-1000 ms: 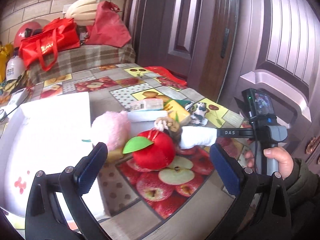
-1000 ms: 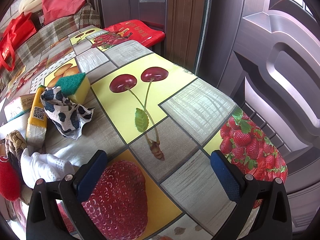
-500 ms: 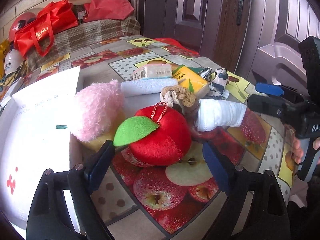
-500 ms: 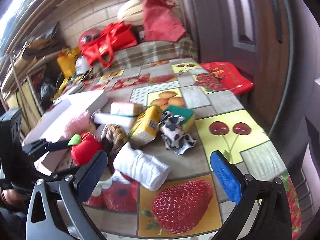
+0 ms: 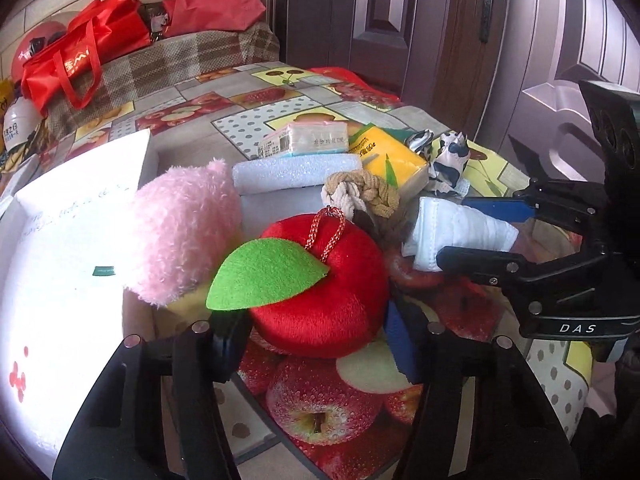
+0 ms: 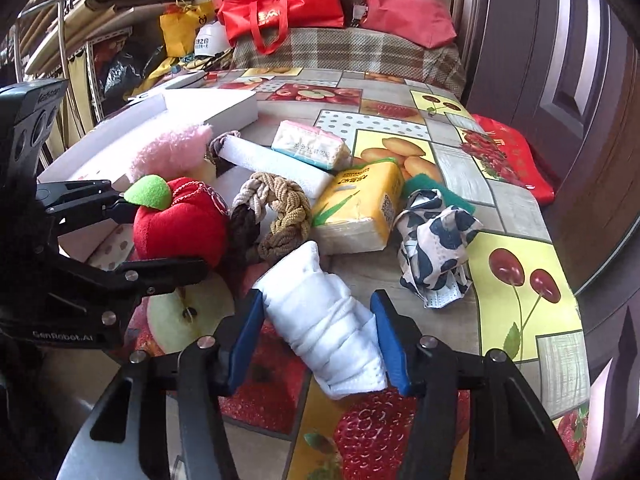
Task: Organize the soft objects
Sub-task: 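Grasp the red apple plush with the left gripper while the right gripper holds the white cloth, then carry the apple plush and white cloth into the white box and open both grippers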
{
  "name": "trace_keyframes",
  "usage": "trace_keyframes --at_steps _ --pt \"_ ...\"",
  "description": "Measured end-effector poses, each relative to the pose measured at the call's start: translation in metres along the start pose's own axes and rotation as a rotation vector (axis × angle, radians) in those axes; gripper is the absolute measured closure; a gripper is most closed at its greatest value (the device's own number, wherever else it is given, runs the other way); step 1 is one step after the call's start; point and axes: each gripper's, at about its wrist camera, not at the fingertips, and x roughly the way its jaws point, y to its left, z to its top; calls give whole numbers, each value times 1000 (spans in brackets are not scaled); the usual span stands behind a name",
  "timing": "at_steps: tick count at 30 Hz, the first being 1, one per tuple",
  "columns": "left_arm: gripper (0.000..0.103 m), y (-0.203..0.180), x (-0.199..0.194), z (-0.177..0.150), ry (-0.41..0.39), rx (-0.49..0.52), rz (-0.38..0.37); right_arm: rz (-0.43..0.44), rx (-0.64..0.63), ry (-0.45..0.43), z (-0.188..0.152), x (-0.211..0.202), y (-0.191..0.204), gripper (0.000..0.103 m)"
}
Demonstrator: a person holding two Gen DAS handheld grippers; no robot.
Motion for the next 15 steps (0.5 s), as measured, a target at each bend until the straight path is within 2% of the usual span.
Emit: trace_keyframes --at_steps 3,7,11,15 --pt "44 -3 -28 -5 -124 16 -16 4 65 -81 -5 -17 -4 51" --pt "44 -4 -60 -15 -273 41 43 30 205 -295 -7 -49 -14 50" --pt "44 11 -72 -19 -322 0 136 1 291 -438 -6 -60 -13 50" --pt "44 29 -78 -25 -338 -54 188 -3 330 -447 -4 -55 -8 50"
